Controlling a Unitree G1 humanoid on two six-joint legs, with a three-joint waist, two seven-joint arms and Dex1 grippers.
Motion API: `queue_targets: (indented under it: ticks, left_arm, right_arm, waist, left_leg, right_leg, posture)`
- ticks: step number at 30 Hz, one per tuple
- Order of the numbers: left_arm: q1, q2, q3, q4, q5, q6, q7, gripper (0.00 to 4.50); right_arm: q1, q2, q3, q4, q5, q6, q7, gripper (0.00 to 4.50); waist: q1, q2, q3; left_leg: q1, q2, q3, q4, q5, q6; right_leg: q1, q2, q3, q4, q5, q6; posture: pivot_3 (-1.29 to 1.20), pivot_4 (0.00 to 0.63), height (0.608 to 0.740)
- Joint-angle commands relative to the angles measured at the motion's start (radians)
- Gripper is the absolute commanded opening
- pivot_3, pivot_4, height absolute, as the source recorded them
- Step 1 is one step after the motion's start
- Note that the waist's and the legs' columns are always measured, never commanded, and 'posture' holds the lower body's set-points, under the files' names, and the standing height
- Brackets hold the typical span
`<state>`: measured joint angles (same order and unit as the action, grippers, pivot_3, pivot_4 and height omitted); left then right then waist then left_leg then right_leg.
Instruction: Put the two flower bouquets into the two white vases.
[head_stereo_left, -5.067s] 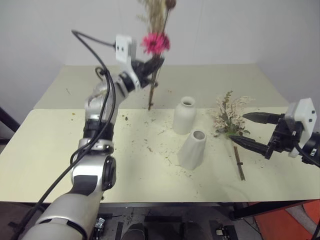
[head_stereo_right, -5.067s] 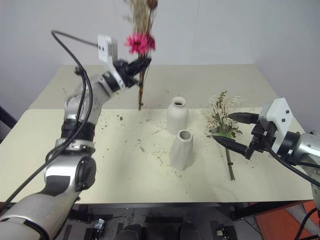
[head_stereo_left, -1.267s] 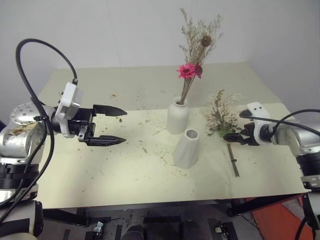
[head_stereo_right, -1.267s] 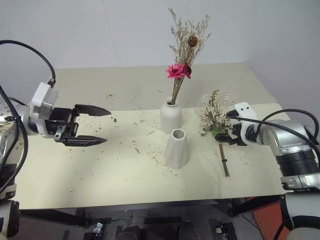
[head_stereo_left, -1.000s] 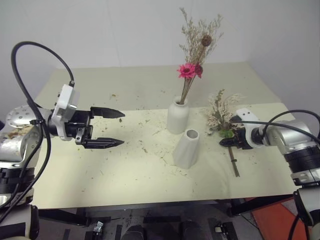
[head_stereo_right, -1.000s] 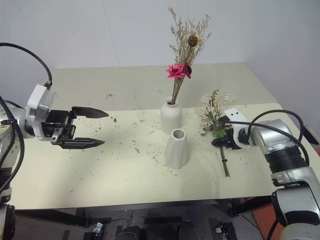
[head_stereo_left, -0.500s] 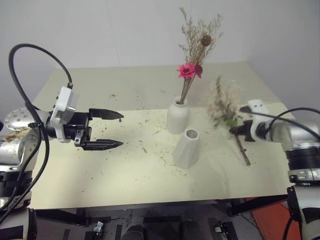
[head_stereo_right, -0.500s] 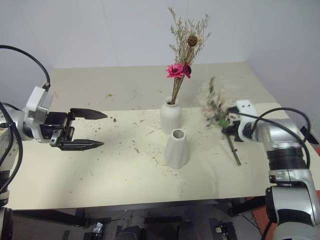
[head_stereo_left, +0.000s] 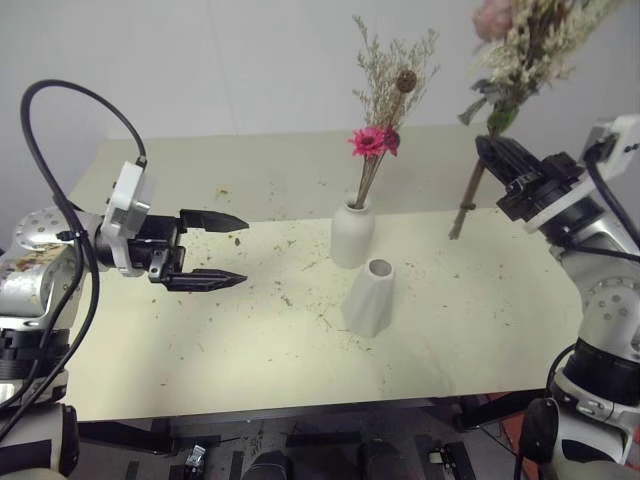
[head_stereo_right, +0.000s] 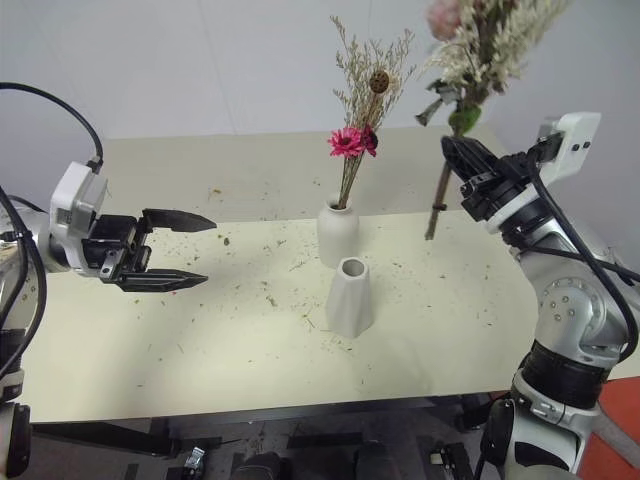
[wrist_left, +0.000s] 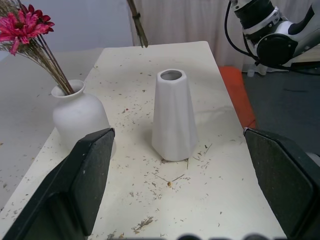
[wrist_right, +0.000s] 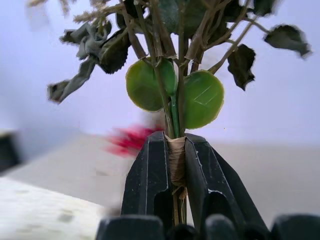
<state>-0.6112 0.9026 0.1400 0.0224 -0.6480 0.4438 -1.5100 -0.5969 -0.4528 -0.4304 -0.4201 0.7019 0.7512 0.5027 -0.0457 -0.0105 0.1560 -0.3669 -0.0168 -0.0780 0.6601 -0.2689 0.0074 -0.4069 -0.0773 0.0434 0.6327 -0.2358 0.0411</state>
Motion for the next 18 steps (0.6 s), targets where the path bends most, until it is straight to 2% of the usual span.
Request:
queue_targets:
  ticks: [1, 12, 18]
  left_arm:
    - [-0.003, 0.022, 0.028, -0.006, -0.016, 0.012, -0.002, 4.5]
    - [0.01, 0.03, 0.045, -0.008, -0.037, 0.027, 0.0, 4.5]
    - [0.004, 0.023, 0.057, 0.005, -0.046, 0.034, 0.011, 4.5]
  right_arm:
    - [0.01, 0.021, 0.035, -0.074, 0.057, -0.032, -0.011, 0.22]
    - [-0.022, 0.071, 0.093, -0.114, 0.171, -0.057, -0.067, 0.22]
    - [-0.006, 0.067, 0.099, -0.131, 0.298, -0.023, -0.1, 0.22]
  waist:
    - [0.0, 0.0, 0.0]
    - [0.001, 0.0, 0.0]
    - [0.001, 0.0, 0.0]
  left_leg:
    - [0.0, 0.0, 0.0, 0.0, 0.0, 0.0]
    - [0.0, 0.0, 0.0, 0.0, 0.0, 0.0]
    - [0.001, 0.0, 0.0, 0.0, 0.0, 0.0]
  right_leg:
    - [0.0, 0.0, 0.0, 0.0, 0.0, 0.0]
    - [0.0, 0.0, 0.0, 0.0, 0.0, 0.0]
    - [0.0, 0.0, 0.0, 0.0, 0.0, 0.0]
  posture:
    - [0.0, 0.15, 0.74]
    - [0.0, 0.15, 0.74]
    - [0.0, 0.15, 0.74]
